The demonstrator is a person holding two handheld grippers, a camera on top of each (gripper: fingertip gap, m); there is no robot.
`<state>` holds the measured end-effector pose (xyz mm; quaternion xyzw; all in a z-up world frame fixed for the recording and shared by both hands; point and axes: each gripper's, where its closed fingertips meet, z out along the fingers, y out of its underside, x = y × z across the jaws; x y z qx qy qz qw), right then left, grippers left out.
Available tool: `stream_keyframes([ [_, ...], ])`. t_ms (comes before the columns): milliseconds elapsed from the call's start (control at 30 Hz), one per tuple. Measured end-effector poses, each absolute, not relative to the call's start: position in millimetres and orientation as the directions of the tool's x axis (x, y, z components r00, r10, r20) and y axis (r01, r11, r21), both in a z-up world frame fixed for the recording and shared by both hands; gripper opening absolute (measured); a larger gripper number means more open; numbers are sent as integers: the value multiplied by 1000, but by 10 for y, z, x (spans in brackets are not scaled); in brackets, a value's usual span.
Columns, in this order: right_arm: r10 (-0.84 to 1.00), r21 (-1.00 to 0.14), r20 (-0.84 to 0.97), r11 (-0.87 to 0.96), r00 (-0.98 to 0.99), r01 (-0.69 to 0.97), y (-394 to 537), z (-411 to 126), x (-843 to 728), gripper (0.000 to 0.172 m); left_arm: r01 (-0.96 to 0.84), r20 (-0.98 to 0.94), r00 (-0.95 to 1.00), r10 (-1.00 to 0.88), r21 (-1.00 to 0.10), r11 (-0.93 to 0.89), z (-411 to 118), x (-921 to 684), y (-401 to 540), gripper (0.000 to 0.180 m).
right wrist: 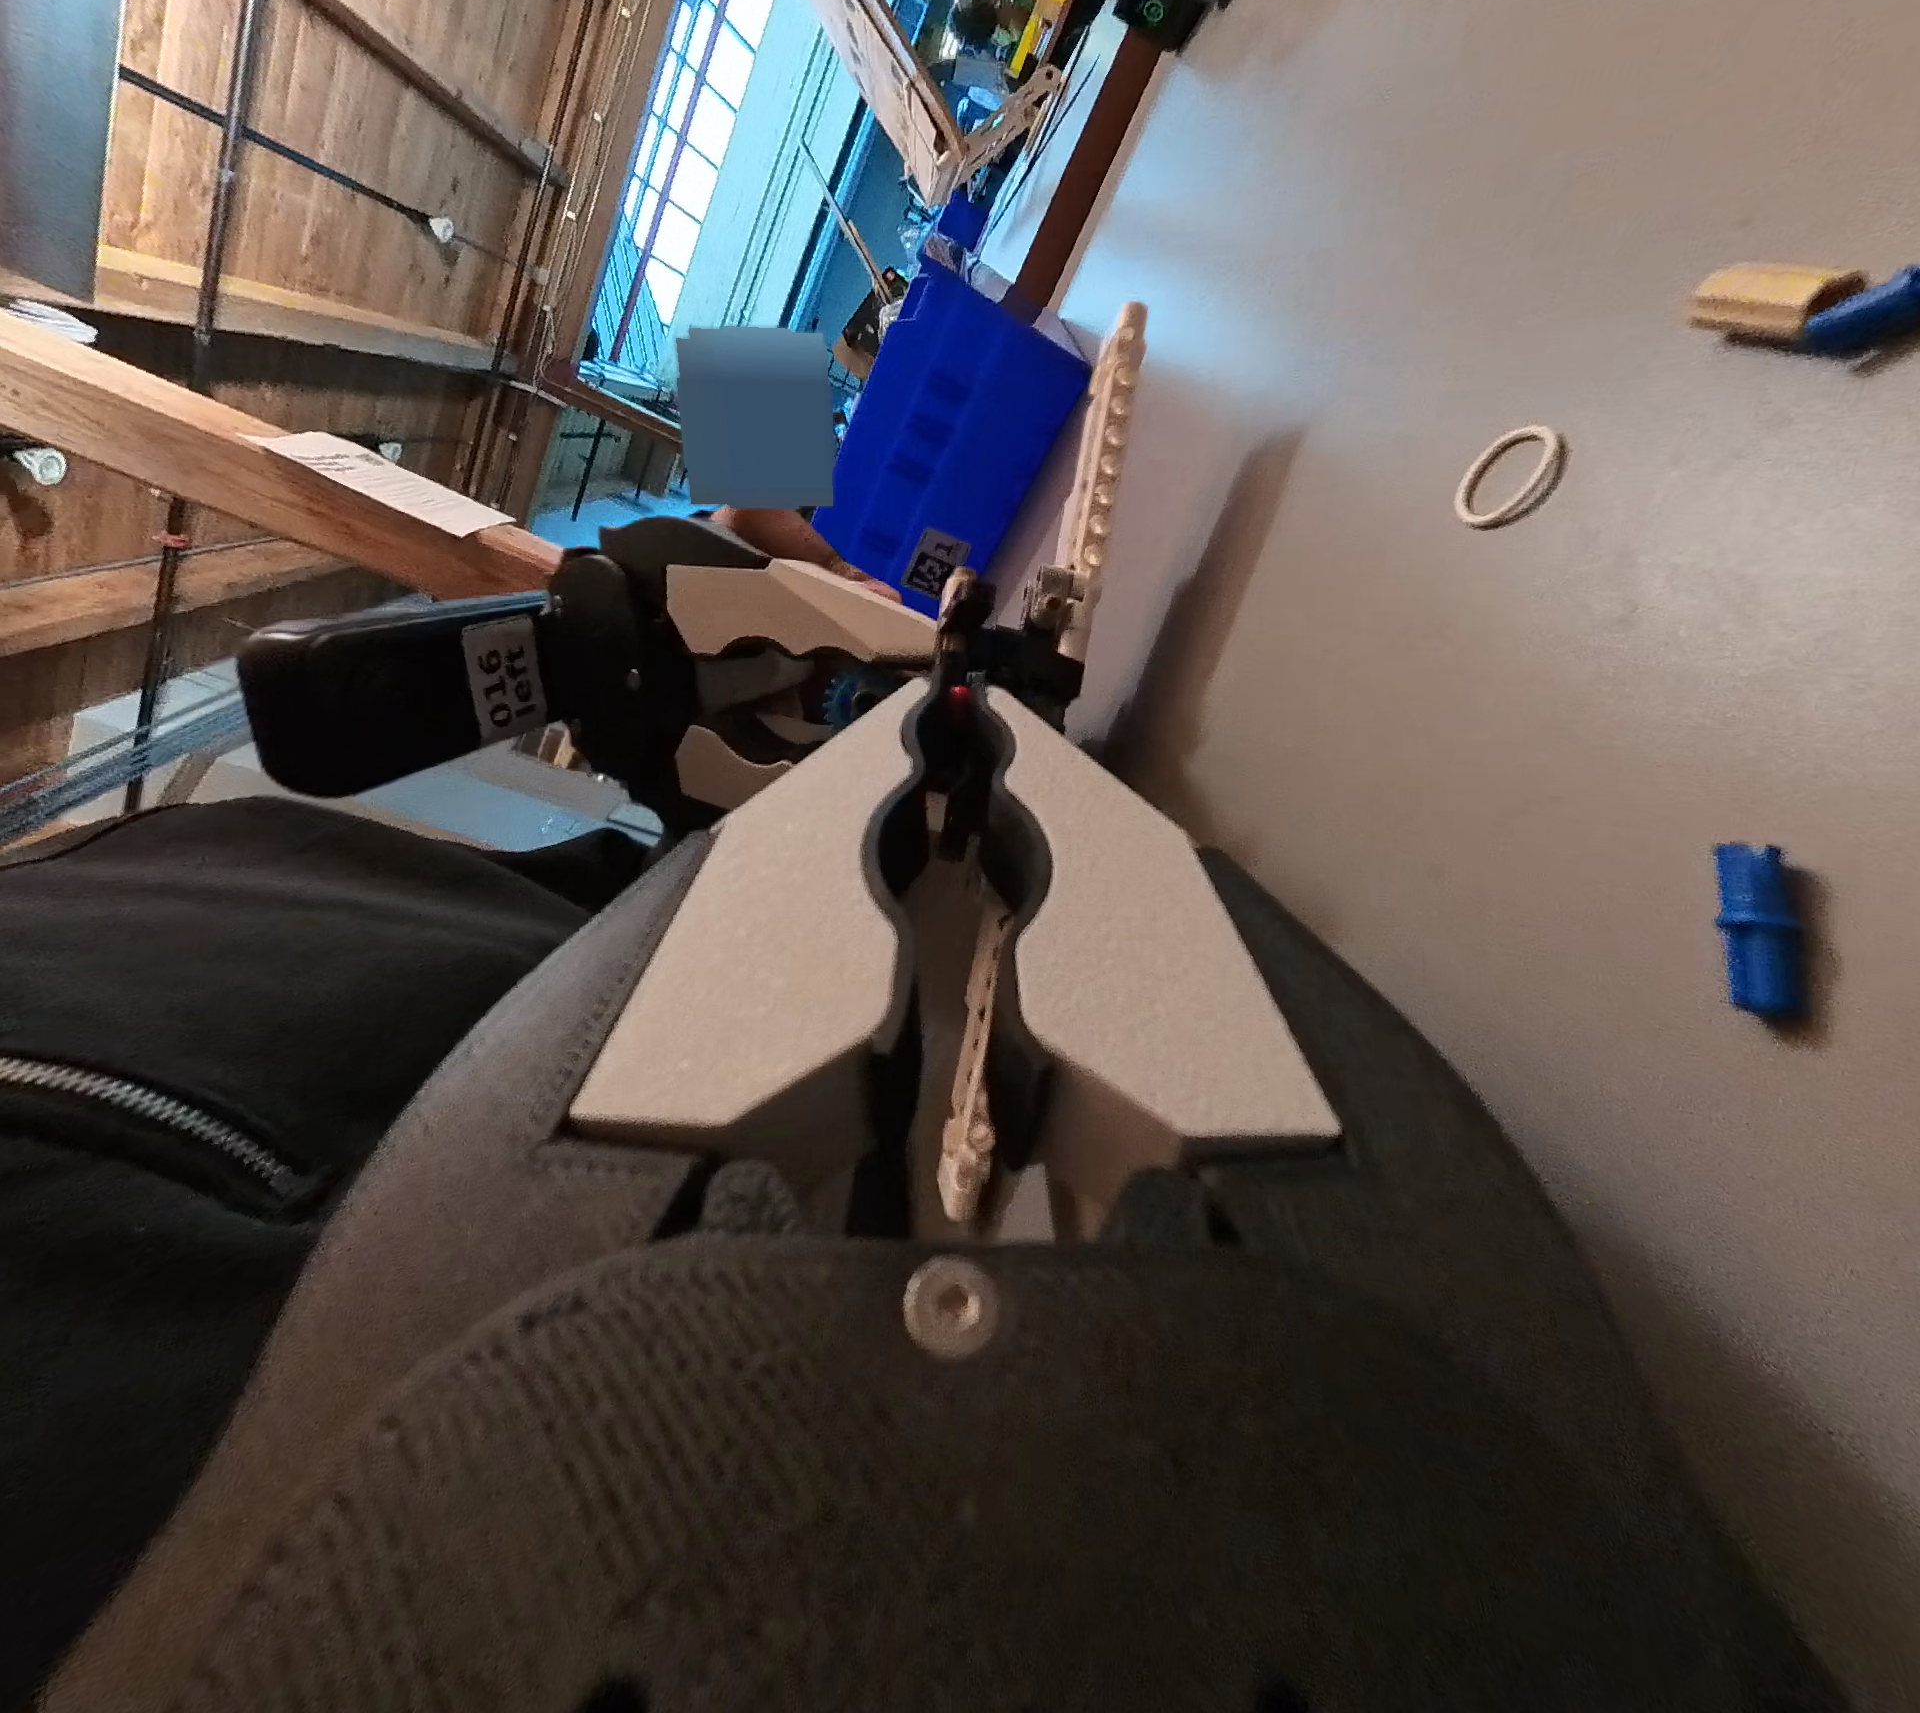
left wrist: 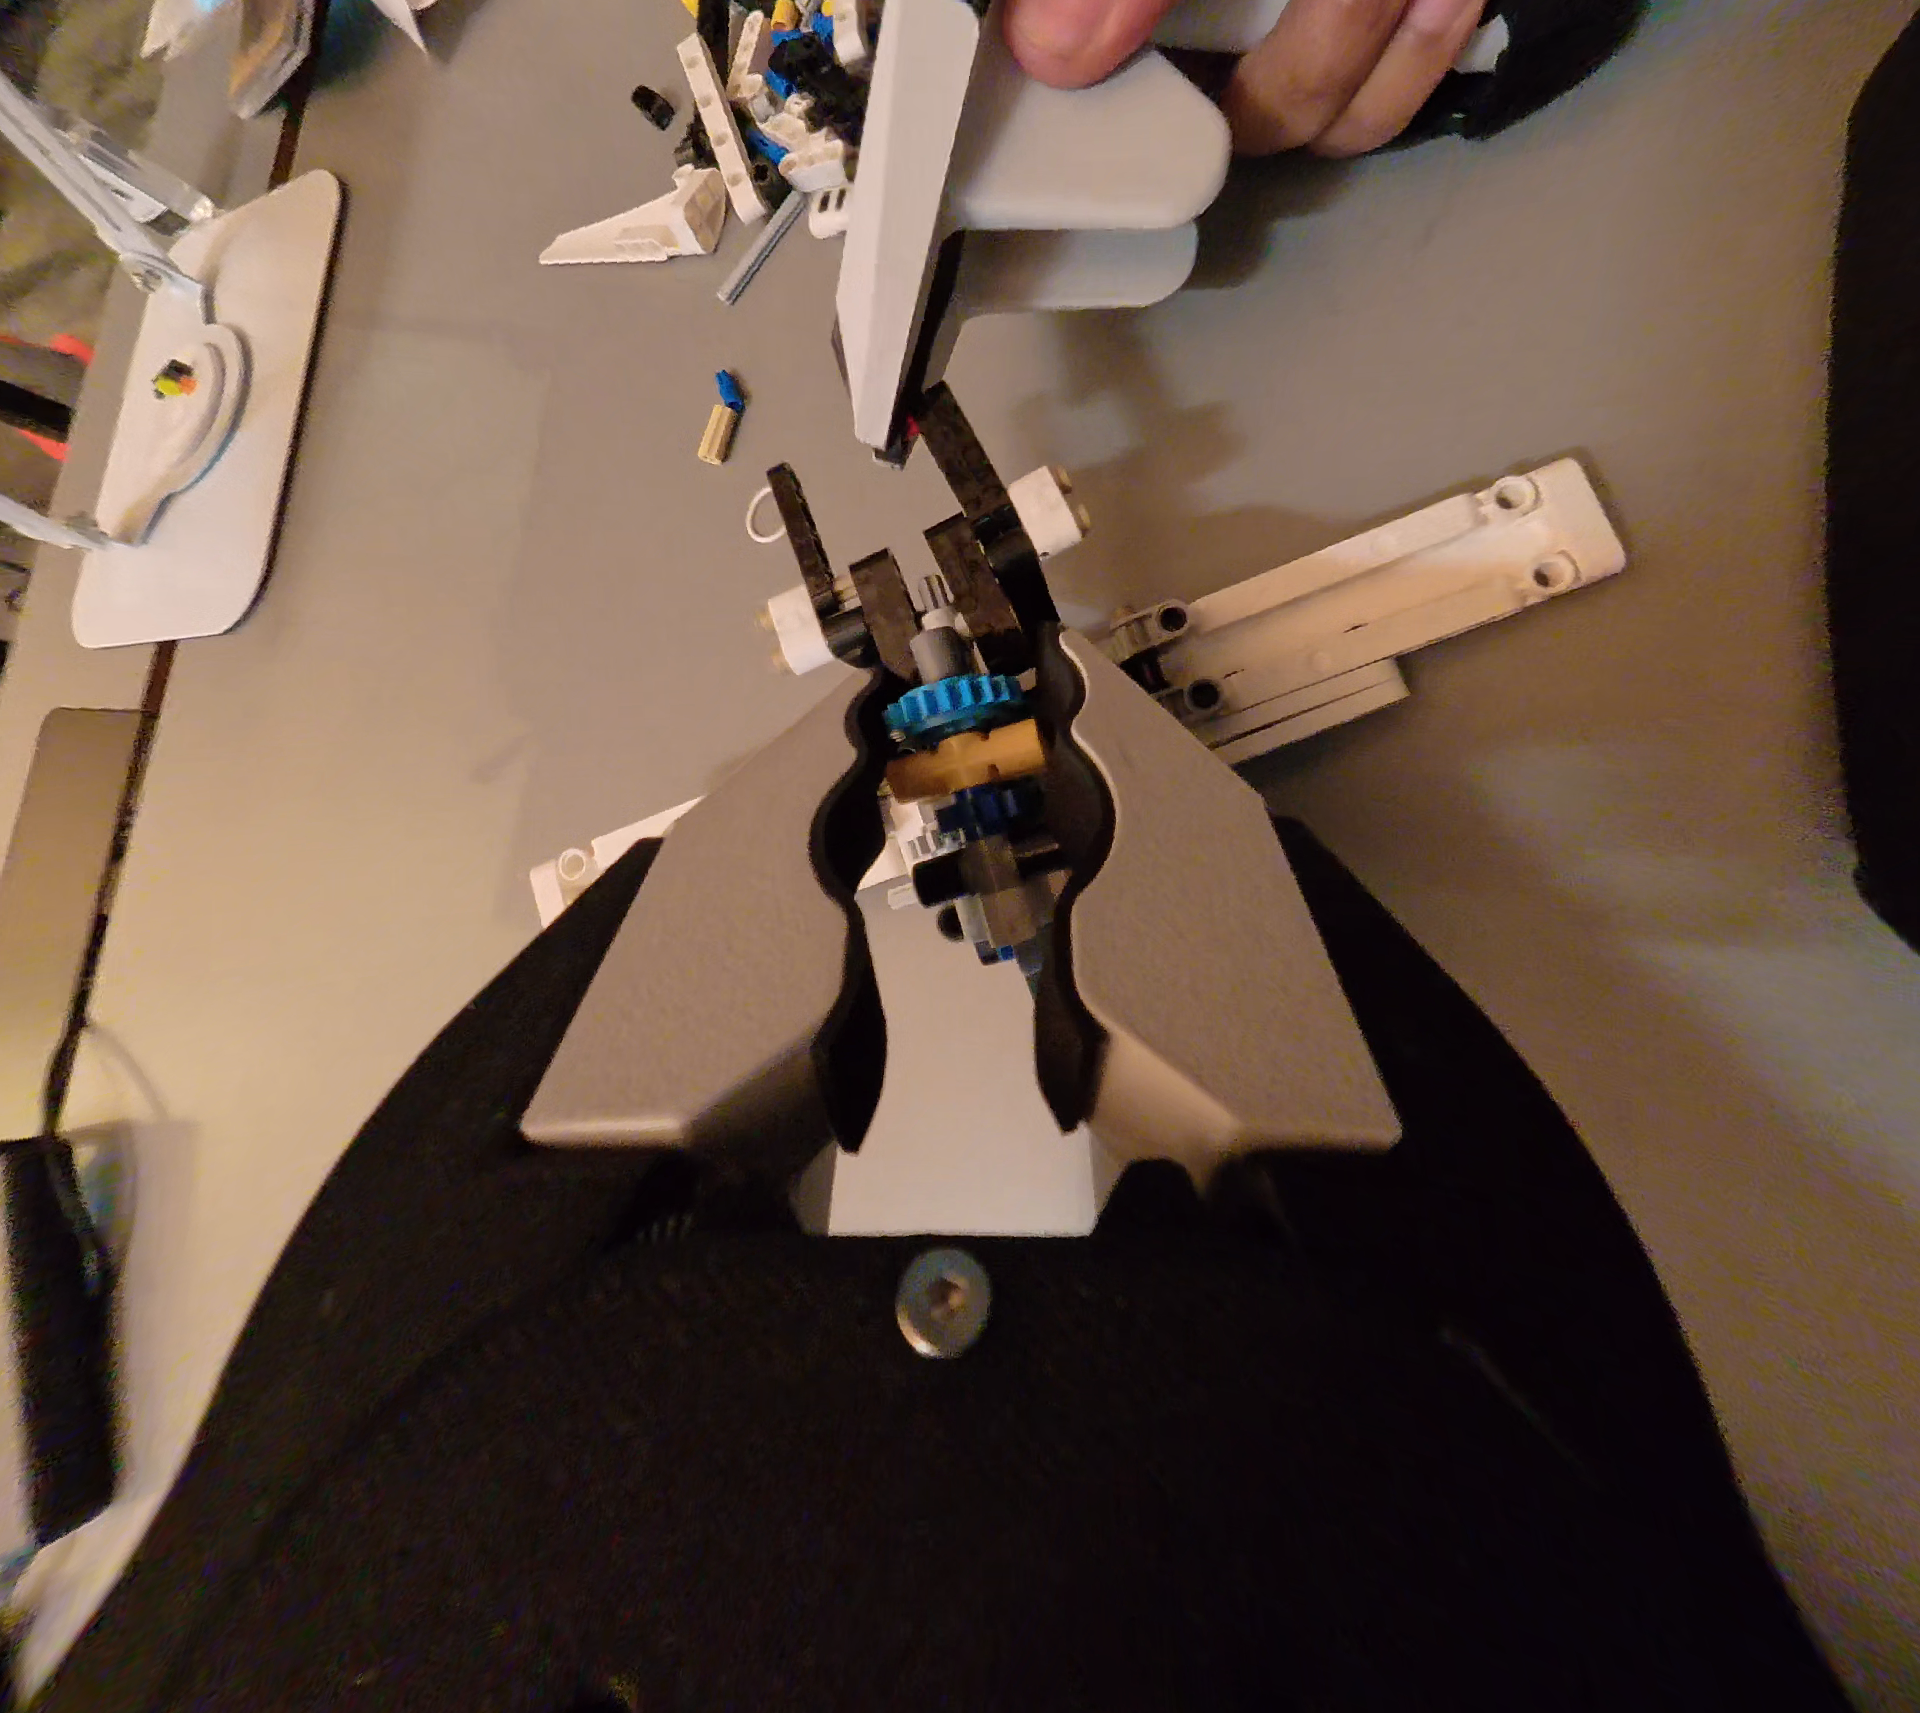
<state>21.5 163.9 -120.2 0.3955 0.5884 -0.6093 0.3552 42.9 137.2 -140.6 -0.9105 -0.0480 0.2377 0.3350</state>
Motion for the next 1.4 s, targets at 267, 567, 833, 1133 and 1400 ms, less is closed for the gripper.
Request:
stream_keyframes([
  [267, 74, -442, -896, -46, -438, 896, 1510, -1236, 245, 1, 88, -294, 855, 428, -730, -678, -1206, 321, 1167, 42],
  [567, 67, -367, -930, -74, -362, 927, 1406, -1266, 235, 1, 262, -268, 769, 581, -697, -668, -1282, 330, 1362, 33],
  [833, 65, -358, -933, -81, -353, 930, 1402, -1274, 255, 1, 266, -216, 840, 497, -635, -725, -1299, 408, 1451, 23],
  [1133, 57, -334, -942, -97, -329, 938, 1399, -1290, 227, 1, 334, -75, 856, 512, -676, -657, -1201, 461, 1623, 33],
  [1400, 90, -330, -943, -131, -321, 935, 1411, -1323, 158, 1, 377, -186, 815, 549, -550, -746, -1435, 398, 1518, 26],
])
